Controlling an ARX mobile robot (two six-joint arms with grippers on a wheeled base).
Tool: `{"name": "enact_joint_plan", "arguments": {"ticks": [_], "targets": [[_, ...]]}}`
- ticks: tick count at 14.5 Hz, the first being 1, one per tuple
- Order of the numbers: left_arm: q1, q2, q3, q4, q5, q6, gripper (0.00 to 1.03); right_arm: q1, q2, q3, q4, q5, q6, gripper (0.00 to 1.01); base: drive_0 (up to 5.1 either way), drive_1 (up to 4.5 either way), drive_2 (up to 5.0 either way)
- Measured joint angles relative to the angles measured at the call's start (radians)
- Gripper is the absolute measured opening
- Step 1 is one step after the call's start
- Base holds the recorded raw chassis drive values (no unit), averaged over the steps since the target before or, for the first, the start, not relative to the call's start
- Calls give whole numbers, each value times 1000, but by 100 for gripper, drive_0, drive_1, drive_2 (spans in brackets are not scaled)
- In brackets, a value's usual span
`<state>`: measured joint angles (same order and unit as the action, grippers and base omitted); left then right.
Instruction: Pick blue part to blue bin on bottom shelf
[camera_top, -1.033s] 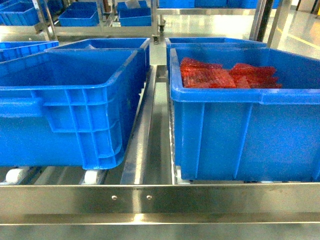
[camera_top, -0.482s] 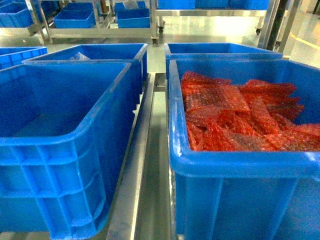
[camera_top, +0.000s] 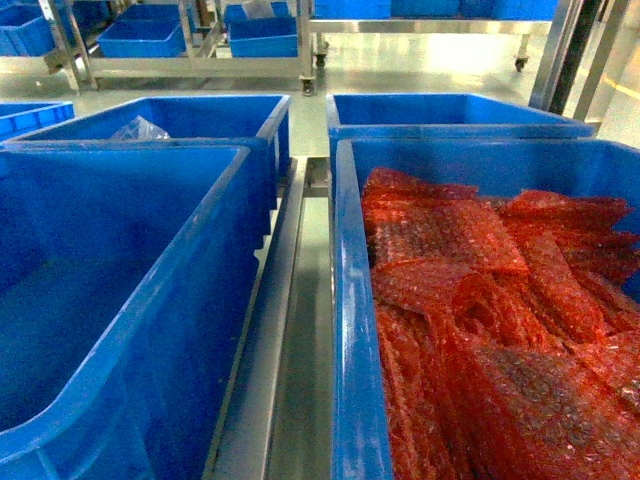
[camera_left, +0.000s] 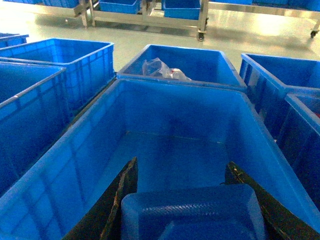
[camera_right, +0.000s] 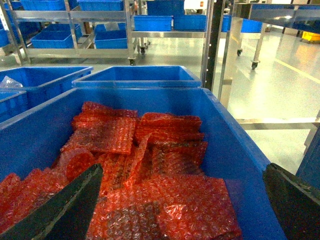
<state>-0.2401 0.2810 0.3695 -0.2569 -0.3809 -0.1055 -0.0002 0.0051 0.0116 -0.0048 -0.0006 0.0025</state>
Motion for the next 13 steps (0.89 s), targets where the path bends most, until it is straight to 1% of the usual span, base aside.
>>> {"name": "enact_joint_plan", "arguments": {"ticks": [13], "targets": [[0, 0, 0, 0, 0, 0, 44, 0, 0, 0, 0, 0, 0, 98, 0, 0, 0]]}}
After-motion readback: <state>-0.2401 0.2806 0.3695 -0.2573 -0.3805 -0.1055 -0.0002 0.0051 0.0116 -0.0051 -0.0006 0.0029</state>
